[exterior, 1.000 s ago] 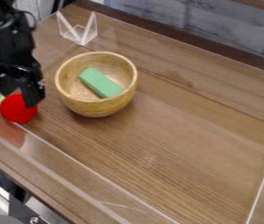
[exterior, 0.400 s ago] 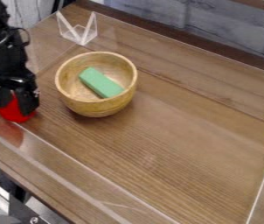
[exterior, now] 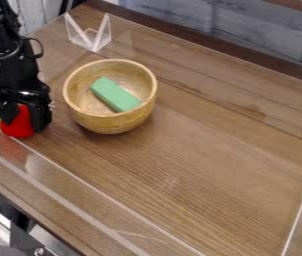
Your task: Move the red fruit to the right
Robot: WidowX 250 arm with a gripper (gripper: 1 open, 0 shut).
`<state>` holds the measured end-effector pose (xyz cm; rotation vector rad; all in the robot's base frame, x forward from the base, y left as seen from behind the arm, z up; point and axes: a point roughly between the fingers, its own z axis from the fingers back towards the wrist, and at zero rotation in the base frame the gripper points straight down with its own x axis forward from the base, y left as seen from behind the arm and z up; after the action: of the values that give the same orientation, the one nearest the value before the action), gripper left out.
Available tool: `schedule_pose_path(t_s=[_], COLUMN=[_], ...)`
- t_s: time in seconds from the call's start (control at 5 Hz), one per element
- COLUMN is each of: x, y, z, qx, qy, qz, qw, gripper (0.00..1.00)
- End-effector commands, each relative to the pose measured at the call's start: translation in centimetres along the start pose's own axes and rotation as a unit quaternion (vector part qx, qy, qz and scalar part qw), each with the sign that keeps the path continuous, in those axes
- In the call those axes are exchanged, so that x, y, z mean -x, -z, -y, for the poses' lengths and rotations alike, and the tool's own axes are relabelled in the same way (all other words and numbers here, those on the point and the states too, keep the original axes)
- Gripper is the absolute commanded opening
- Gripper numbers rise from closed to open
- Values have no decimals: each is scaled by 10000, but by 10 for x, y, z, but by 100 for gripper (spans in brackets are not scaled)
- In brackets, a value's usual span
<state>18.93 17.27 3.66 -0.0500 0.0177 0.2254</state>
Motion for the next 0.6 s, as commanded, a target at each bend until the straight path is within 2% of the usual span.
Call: schedule_pose_path(t_s=[0.0, 0.2, 0.4], x=[-16, -10, -4], y=[3, 9, 16], z=[-6, -12, -17], qx=[-114, -106, -94], qy=[-32, 16, 80], qz=[146, 139, 129], qw=[9998, 9998, 9998], gripper=[100, 0, 0])
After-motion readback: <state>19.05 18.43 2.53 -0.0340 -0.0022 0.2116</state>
